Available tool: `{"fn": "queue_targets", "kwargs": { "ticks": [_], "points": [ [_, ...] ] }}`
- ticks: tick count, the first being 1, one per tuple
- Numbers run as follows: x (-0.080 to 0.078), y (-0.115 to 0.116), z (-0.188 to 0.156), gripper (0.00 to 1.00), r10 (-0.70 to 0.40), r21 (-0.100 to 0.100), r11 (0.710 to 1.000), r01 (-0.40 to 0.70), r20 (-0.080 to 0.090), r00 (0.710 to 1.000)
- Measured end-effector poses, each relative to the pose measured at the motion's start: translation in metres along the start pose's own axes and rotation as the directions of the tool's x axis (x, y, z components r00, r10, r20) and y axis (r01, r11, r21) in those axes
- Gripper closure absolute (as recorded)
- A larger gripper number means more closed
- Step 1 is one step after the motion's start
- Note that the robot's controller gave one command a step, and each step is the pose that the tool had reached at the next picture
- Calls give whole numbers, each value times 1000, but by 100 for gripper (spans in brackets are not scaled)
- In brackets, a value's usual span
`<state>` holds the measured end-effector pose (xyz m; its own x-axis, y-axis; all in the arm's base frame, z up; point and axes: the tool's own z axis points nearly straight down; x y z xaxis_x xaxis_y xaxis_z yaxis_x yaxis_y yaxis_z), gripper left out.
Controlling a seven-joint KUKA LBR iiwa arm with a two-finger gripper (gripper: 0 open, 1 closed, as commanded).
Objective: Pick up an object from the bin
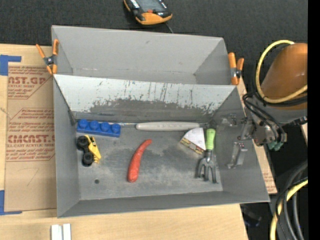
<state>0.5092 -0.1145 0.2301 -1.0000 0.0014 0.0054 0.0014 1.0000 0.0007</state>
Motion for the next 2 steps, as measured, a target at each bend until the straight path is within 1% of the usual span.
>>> {"fn": "queue_targets", "kwargs": {
  "ticks": [1,2],
  "points": [
    [-2,1,-3,0,-2,1,1000,2,7,1000],
    [-3,-25,106,0,-191,4,982,191,9,982]
  ]
}}
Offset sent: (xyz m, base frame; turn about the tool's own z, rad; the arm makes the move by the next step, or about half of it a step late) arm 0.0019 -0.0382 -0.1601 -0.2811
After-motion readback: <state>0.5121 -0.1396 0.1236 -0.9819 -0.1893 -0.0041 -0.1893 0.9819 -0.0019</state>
